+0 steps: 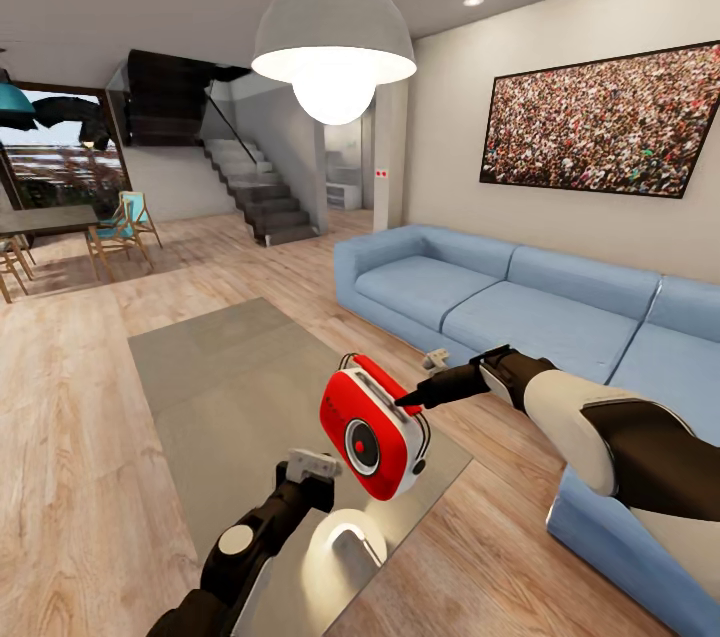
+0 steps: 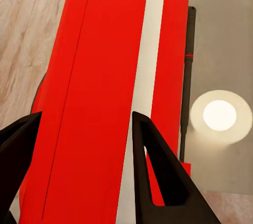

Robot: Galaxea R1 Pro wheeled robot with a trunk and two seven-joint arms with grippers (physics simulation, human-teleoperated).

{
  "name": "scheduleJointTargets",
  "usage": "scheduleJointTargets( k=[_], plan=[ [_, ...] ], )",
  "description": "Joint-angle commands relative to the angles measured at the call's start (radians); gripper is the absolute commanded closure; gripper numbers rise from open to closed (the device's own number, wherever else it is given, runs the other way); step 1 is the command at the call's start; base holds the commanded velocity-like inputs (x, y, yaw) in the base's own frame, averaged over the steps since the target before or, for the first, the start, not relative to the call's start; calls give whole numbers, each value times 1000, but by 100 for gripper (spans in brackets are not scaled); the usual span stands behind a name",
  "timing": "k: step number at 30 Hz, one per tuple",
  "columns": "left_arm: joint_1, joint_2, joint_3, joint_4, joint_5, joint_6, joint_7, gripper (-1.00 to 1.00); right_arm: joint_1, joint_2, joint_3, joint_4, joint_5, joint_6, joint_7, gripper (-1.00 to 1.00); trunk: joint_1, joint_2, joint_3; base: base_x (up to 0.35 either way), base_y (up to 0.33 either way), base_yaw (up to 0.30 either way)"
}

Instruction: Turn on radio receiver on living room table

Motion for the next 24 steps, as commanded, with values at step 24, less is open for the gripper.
scheduleJointTargets(
  k=[24],
  plan=[
    [-134, -33, 54, 186, -13, 36, -87, 100, 0, 3, -18, -1, -3, 0, 1, 100, 0, 0, 0, 0, 0, 0]
  ],
)
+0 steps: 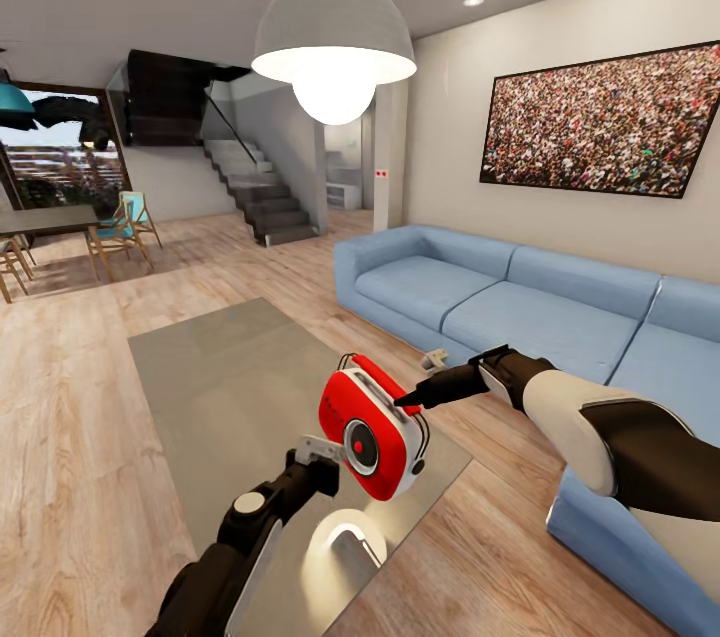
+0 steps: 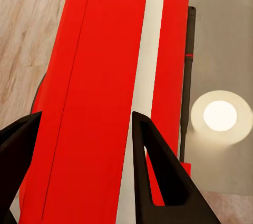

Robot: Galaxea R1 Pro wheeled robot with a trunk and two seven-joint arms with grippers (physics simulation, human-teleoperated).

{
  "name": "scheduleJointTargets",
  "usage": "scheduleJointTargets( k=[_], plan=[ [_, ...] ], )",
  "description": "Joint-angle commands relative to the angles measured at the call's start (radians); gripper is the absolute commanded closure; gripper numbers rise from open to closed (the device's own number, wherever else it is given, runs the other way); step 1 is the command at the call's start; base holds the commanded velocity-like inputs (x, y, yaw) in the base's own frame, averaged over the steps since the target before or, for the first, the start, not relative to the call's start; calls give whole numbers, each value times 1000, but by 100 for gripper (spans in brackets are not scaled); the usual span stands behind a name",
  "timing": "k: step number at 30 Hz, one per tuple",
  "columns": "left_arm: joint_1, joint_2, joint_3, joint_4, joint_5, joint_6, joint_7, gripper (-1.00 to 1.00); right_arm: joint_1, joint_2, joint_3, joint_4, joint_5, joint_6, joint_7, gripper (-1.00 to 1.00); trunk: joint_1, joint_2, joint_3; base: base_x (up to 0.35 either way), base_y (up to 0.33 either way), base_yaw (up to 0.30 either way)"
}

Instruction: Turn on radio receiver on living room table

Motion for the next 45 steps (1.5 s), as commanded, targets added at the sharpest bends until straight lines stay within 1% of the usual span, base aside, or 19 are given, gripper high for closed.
scheduleJointTargets(
  k=[1, 8, 9, 10, 12, 14, 22, 30, 32, 34, 38, 40, 43, 45],
  plan=[
    [-6, -1, 5, 2, 0, 1, 0, 100, 0, 0, -18, -1, -3, 1, 0, 100, 0, 0, 0, 0, 0, 0],
    [-45, -6, 12, 15, 2, 3, -1, 100, 0, 0, -17, -1, -3, 0, 0, 100, 0, 0, 0, 0, 0, 0],
    [-69, -14, 12, 66, 3, 3, -1, 100, 0, 0, -18, -1, -3, 1, 0, 100, 0, 0, 0, 0, 0, 0],
    [-82, -22, 12, 92, 3, 3, -1, 100, 0, 0, -18, -1, -3, 1, 0, 100, 0, 0, 0, 0, 0, 0],
    [-98, -43, 11, 133, 2, 0, -1, 100, 0, 0, -17, -1, -3, 1, -1, 100, 0, 0, 0, 0, 0, 0],
    [-107, -68, 11, 155, 2, -1, -1, 100, 0, 0, -17, -1, -3, 0, 0, 100, 0, 0, 0, 0, 0, 0],
    [-129, -68, 10, 242, -16, -9, 2, 100, 0, 1, -18, -1, -3, 1, 0, 100, 0, 0, 0, 0, 0, 0],
    [-134, -68, 10, 252, -20, -9, 2, 100, 0, 2, -18, -1, -3, 0, 0, 100, 0, 0, 0, 0, 0, 0],
    [-160, -68, 10, 257, -19, -6, 2, 100, 0, 2, -18, -1, -3, 1, -1, 100, 0, 0, 0, 0, 0, 0],
    [-170, -68, 10, 260, -18, -10, 3, 100, 0, 2, -18, -1, -3, 0, -1, 100, 0, 0, 0, 0, 0, 0],
    [-171, -68, 16, 258, -18, -55, 13, 100, 0, 2, -18, -1, -2, 0, -1, 100, 0, 0, 0, 0, 0, 0],
    [-164, -68, 18, 258, -17, -90, 43, 100, 0, 2, -18, 0, -2, 0, -5, 100, 0, 0, 0, 0, 0, 0],
    [-128, -5, 19, 255, -6, -110, 97, 100, 0, 0, -18, -1, -3, 1, -16, 100, 0, 0, 0, 0, 0, 0],
    [-105, 20, 19, 254, -2, -115, 111, 100, 0, -4, -18, 0, -4, 1, -21, 100, 0, 0, 0, 0, 0, 0]
  ],
)
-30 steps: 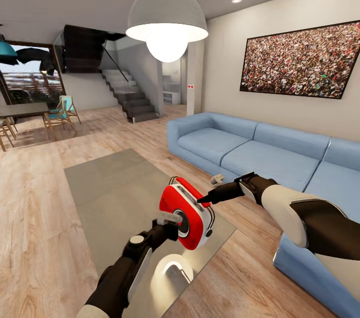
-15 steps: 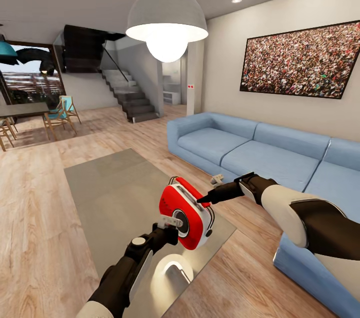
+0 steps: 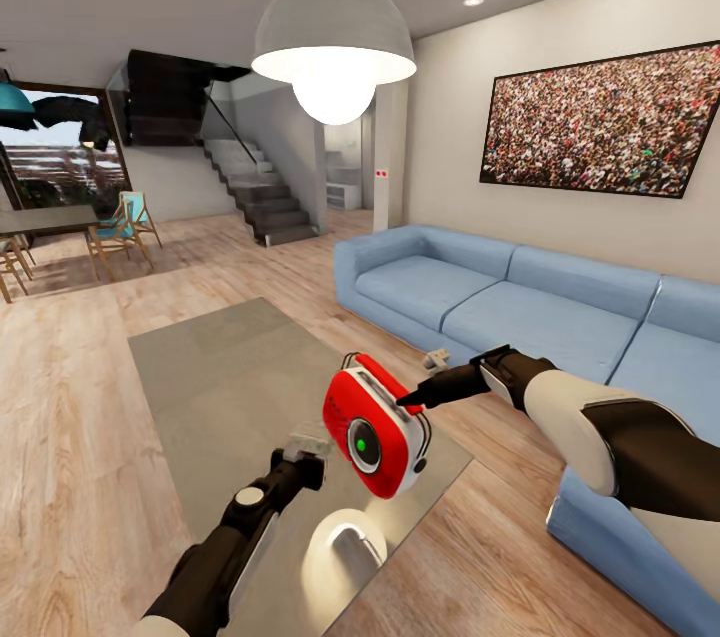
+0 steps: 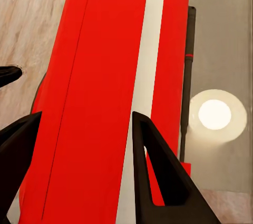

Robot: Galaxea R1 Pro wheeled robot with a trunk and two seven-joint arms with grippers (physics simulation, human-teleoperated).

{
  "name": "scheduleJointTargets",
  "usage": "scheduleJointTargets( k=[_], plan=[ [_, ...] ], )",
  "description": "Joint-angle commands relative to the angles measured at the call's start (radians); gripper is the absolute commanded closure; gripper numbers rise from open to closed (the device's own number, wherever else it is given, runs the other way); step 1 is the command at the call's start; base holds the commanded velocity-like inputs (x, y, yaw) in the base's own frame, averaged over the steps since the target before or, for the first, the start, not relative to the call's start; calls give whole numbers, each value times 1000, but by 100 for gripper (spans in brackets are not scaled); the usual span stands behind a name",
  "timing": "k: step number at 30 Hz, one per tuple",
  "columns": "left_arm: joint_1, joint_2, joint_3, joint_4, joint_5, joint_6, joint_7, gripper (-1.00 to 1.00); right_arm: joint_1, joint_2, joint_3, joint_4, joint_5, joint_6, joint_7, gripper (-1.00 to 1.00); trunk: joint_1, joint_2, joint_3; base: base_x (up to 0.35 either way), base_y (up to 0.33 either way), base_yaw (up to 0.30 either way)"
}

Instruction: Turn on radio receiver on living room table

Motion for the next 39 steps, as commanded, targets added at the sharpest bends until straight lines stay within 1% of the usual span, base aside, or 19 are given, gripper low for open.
scheduleJointTargets(
  k=[1, 4, 5, 7, 9, 10, 13, 14, 15, 17, 19, 22, 25, 27, 29, 30, 32, 35, 39],
  plan=[
    [11, 8, 0, 0, 2, -2, 4, 100, 0, -2, -18, 0, -3, 2, -8, 100, 0, 0, 0, 0, 0, 0],
    [35, 33, 8, -1, 4, -2, 21, 100, 0, -5, -18, 0, -5, -8, -63, 100, 0, 0, 0, 0, 0, 0],
    [39, 41, 24, 0, 3, -1, 37, 100, 0, -5, -18, 0, -7, -21, -80, 100, 0, 0, 0, 0, 0, 0],
    [46, 57, 89, 1, 3, 2, 84, 100, 0, -5, -18, 0, -8, -43, -99, 100, 0, 0, 0, 0, 0, 0],
    [70, 91, 268, 2, 3, 1, 123, 100, 0, -5, -18, 0, -9, -57, -111, 100, 0, 0, 0, 0, 0, 0],
    [72, 95, 293, 2, 2, 1, 125, 100, 0, -5, -18, 0, -9, -57, -112, 100, 0, 0, 0, 0, 0, 0],
    [79, 118, 439, 4, -1, 1, 128, 100, 0, -6, -18, 0, -9, -58, -124, 100, 0, 0, 0, 0, 0, 0],
    [80, 121, 474, 6, -3, 1, 127, 100, 0, -6, -18, 0, -9, -59, -138, 100, 0, 0, 0, 0, 0, 0],
    [81, 126, 515, 15, -6, 1, 128, 100, 0, -6, -18, 0, -10, -59, -183, 100, 0, 0, 0, 0, 0, 0],
    [82, 130, 532, 35, -7, -2, 128, 100, 0, -2, -19, 0, -11, -59, -250, 100, 0, 0, 0, 0, 0, 0],
    [82, 131, 539, 61, -7, -4, 129, 100, 0, 4, -22, 0, -12, -57, -316, 100, 0, 0, 0, 0, 0, 0],
    [83, 139, 544, 137, -10, -7, 132, 100, 0, 11, -23, 0, -12, -52, -371, 100, 0, 0, 0, 0, 0, 0],
    [83, 189, 546, 245, -9, -26, 134, 100, 0, 27, -24, 0, -13, -50, -388, 100, 0, 0, 0, 0, 0, 0],
    [83, 212, 547, 342, -8, -93, 134, 100, 0, 50, -24, 0, -13, -48, -395, 100, 0, 0, 0, 0, 0, 0],
    [83, 230, 550, 464, -3, -201, 133, 100, 0, 72, -24, 0, -12, -47, -408, 100, 0, 0, 0, 0, 0, 0],
    [83, 235, 551, 517, -1, -251, 134, 100, 0, 80, -24, 0, -12, -46, -415, 100, 0, 0, 0, 0, 0, 0],
    [83, 237, 552, 578, 0, -323, 136, 100, 2, 95, -23, 0, -11, -45, -427, 100, 0, 0, 0, 0, 0, 0],
    [83, 242, 553, 615, 0, -366, 138, 100, 3, 108, -23, 1, -10, -44, -433, 100, 0, 0, 0, 0, 0, 0],
    [83, 244, 555, 629, 0, -379, 144, 100, 3, 116, -23, 2, -9, -43, -431, 100, 0, 0, 0, 0, 0, 0]
  ],
)
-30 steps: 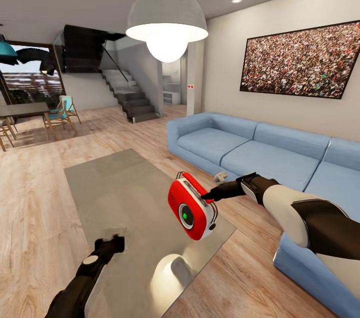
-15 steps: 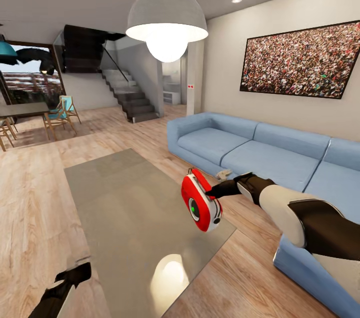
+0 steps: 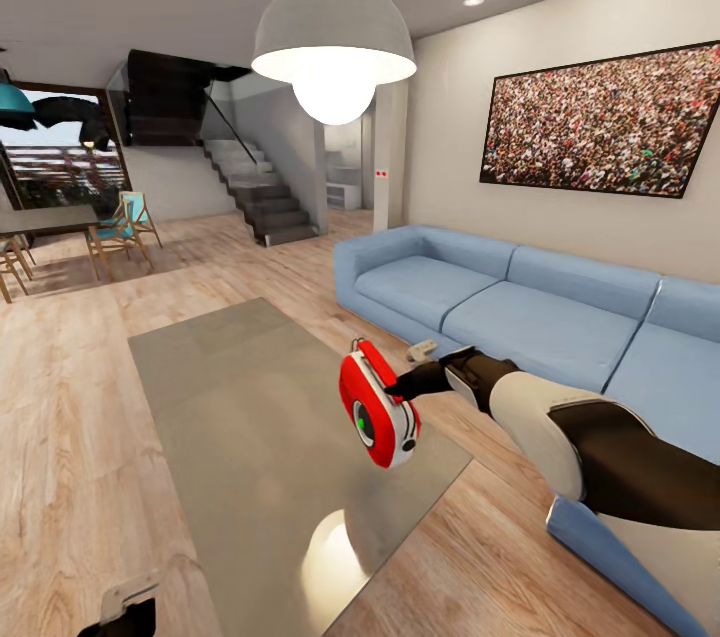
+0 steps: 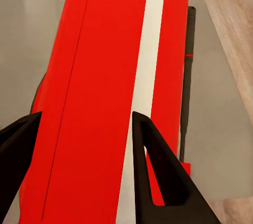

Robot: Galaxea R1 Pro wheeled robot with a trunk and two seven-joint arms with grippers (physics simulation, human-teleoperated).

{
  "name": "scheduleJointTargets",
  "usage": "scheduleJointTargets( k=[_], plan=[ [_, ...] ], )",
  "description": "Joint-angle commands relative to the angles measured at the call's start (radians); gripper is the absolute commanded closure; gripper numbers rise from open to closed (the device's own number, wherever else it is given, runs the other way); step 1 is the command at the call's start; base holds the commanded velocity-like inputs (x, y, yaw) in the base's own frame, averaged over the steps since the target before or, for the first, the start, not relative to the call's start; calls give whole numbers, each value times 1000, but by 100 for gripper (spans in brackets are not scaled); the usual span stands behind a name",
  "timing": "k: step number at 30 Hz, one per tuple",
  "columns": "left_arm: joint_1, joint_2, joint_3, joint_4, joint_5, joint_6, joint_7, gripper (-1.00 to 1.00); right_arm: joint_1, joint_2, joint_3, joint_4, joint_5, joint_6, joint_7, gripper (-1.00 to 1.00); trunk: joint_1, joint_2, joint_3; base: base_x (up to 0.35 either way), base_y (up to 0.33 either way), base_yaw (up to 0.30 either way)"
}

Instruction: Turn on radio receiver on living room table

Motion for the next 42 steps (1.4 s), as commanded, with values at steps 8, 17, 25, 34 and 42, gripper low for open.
scheduleJointTargets(
  k=[8, 17, 25, 34, 42],
  plan=[
    [0, 1, 5, 4, 0, -2, 35, 100, 0, 1, -8, -1, -4, -2, 9, 100, 0, 0, 0, 0, 0, 0],
    [0, -2, 17, 4, 0, -4, 78, 100, 0, 1, -8, -2, -3, -1, 10, 100, 0, 0, 0, 0, -71, 217],
    [0, -1, 17, 5, 0, -4, 79, 100, 0, 3, -7, -1, -3, 1, 75, 100, 0, 0, 0, 0, -258, 296],
    [0, 0, 19, 16, 2, -4, 79, 100, 0, 7, -7, -1, -3, 1, 93, 100, 0, 0, 0, 66, -189, 299],
    [0, 1, 22, 18, 3, -2, 79, 100, 0, 9, -7, -1, -3, 2, 90, 100, 0, 0, 0, 139, -136, 299]
  ],
)
